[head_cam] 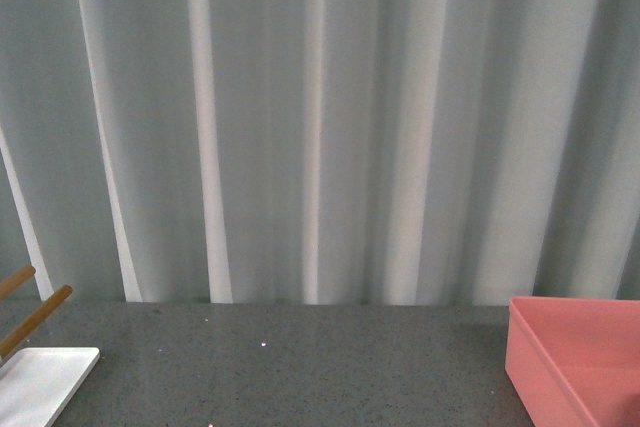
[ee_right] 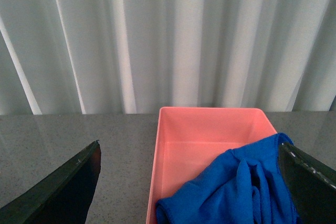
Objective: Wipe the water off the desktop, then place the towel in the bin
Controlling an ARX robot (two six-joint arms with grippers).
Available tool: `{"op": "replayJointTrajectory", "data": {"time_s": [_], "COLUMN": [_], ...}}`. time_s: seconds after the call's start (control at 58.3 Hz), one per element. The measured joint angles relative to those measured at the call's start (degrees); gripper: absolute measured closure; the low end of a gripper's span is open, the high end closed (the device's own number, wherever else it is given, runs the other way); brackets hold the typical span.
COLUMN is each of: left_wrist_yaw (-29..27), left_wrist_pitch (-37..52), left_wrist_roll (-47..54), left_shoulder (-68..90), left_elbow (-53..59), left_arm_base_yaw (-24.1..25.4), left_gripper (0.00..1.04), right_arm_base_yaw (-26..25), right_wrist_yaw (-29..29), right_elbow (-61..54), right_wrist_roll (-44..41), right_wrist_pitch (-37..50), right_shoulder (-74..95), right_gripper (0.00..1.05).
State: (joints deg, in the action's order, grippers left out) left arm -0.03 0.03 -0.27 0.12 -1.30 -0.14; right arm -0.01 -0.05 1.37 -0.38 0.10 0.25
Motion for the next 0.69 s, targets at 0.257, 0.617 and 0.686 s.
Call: {"op": "replayJointTrajectory", "data": {"time_s": [0.257, 0.617, 0.686], "left_wrist_yaw": [0.0, 0.0, 0.0], "left_wrist_pitch": [0.0, 0.0, 0.0], "left_wrist_roll": [0.0, 0.0, 0.0], "left_shoulder": [0.0, 0.0, 0.0], "left_elbow": [0.0, 0.0, 0.0], "left_arm_base_yaw": [0.0, 0.0, 0.0], "left_gripper": [0.07, 0.07, 0.07], "right_arm_base_yaw": [0.0, 0.0, 0.0], "right_wrist_yaw": [0.0, 0.0, 0.0], "right_elbow": [0.0, 0.0, 0.0], "right_wrist_roll": [0.04, 0.04, 0.04], "right_wrist_pitch": [0.0, 0.0, 0.0], "right_shoulder": [0.0, 0.0, 0.0], "right_gripper": [0.07, 0.07, 0.07]}}
